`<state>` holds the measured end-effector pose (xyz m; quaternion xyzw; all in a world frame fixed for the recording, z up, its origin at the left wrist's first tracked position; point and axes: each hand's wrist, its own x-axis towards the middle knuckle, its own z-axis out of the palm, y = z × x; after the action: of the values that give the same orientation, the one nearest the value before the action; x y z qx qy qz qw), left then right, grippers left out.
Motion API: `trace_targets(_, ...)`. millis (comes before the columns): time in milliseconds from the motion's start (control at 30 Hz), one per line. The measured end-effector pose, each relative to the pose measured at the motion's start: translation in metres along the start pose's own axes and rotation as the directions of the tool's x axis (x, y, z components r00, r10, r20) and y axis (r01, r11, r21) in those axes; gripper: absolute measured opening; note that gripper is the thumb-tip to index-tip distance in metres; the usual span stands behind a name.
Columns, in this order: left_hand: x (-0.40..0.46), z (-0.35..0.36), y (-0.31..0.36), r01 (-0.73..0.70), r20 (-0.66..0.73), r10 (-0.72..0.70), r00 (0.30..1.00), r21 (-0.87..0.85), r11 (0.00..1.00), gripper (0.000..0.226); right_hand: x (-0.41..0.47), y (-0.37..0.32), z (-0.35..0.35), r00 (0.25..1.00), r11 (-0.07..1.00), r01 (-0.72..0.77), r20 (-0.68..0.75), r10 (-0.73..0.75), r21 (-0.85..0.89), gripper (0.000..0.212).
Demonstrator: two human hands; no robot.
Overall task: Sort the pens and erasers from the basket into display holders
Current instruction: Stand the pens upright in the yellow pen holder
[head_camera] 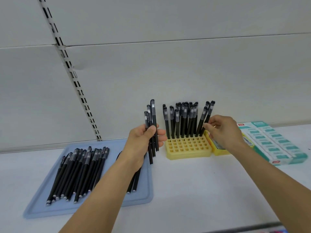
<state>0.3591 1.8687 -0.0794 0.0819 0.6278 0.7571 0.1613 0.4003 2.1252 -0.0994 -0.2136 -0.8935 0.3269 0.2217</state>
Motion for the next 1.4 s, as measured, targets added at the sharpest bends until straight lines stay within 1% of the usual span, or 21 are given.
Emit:
trace_targets(100,0.002,0.000,-0.001,0.009,0.031,-0.010,0.999,0.006,1.000,0.021,-0.001,-0.001,0.005,0.999,0.999,-0.012,0.047,0.014,-0.049,0.011)
trace_targets(167,0.003,0.000,-0.002,0.014,0.051,-0.014,0.999,-0.005,1.000,0.021,-0.001,-0.003,0.004,0.997,0.996,-0.044,0.063,0.049,-0.078,0.010)
trace_targets(200,0.002,0.001,-0.002,0.017,0.064,-0.016,0.998,-0.010,1.000,0.021,-0.002,-0.004,0.003,0.996,0.994,-0.065,0.051,0.070,-0.094,0.015)
trace_targets(233,0.002,0.001,-0.003,0.021,0.077,-0.020,0.997,-0.012,1.000,0.021,-0.006,-0.004,0.001,0.996,0.992,-0.087,0.008,0.088,-0.087,0.022)
trace_targets(267,0.002,0.002,-0.004,0.026,0.093,-0.025,0.995,-0.011,1.000,0.021,-0.013,-0.006,0.000,0.994,0.994,-0.098,-0.061,0.095,-0.040,0.025)
trace_targets(300,0.002,0.002,-0.004,0.031,0.110,-0.030,0.993,-0.008,0.999,0.021,-0.021,-0.011,-0.001,0.988,0.996,-0.073,-0.130,0.079,0.052,0.024)
trace_targets(333,0.001,0.003,-0.004,0.035,0.133,-0.034,0.991,-0.003,0.999,0.021,-0.029,-0.019,-0.001,0.985,0.987,-0.015,-0.165,0.042,0.162,0.019)
trace_targets(367,0.001,0.004,-0.004,0.036,0.159,-0.038,0.987,0.011,0.999,0.021,-0.037,-0.032,0.000,0.989,0.964,0.046,-0.146,-0.008,0.263,0.015)
trace_targets(433,0.002,0.005,-0.003,0.017,0.220,-0.034,0.975,0.079,0.997,0.022,-0.048,-0.059,0.004,0.992,0.916,0.106,0.018,-0.122,0.386,0.006)
trace_targets(467,0.001,0.007,-0.002,-0.001,0.253,-0.029,0.967,0.118,0.993,0.023,-0.050,-0.070,0.006,0.980,0.906,0.118,0.101,-0.173,0.407,0.003)
trace_targets(533,0.001,0.008,0.000,-0.034,0.301,-0.019,0.953,0.169,0.985,0.025,-0.049,-0.084,0.008,0.953,0.889,0.148,0.178,-0.246,0.434,0.003)
trace_targets(633,0.002,0.007,-0.002,-0.054,0.300,-0.002,0.954,0.176,0.983,0.025,-0.048,-0.092,0.011,0.953,0.878,0.154,0.168,-0.254,0.453,0.008)
trace_targets(733,0.003,-0.003,-0.008,-0.059,0.196,0.023,0.980,0.178,0.982,0.019,-0.044,-0.091,0.013,0.981,0.868,0.114,0.081,-0.174,0.483,0.008)
trace_targets(800,0.004,-0.011,-0.012,-0.047,0.127,0.027,0.992,0.159,0.986,0.018,-0.038,-0.086,0.015,0.987,0.891,0.129,0.030,-0.158,0.436,0.008)
trace_targets(900,0.003,-0.019,-0.014,-0.026,0.087,0.016,0.996,0.117,0.993,0.019,-0.034,-0.079,0.026,0.980,0.927,0.180,0.021,-0.197,0.330,0.010)
trace_targets(967,0.002,-0.021,-0.013,-0.023,0.085,0.014,0.996,0.095,0.995,0.019,-0.033,-0.076,0.033,0.976,0.934,0.202,0.018,-0.217,0.294,0.011)
trace_targets(1133,0.000,-0.020,-0.011,-0.025,0.102,0.018,0.995,0.068,0.997,0.019,-0.030,-0.075,0.044,0.970,0.936,0.228,0.019,-0.242,0.267,0.011)
trace_targets(1233,-0.001,-0.020,-0.011,-0.022,0.104,0.016,0.994,0.056,0.998,0.019,-0.033,-0.074,0.049,0.963,0.950,0.251,0.055,-0.265,0.187,0.008)
trace_targets(1300,-0.002,-0.020,-0.011,-0.021,0.113,0.015,0.993,0.054,0.998,0.019,-0.034,-0.074,0.053,0.964,0.960,0.239,0.086,-0.253,0.142,0.006)
trace_targets(1400,-0.004,-0.021,-0.010,-0.018,0.134,0.010,0.991,0.055,0.998,0.020,-0.034,-0.075,0.050,0.977,0.978,0.187,0.086,-0.195,0.091,0.012)
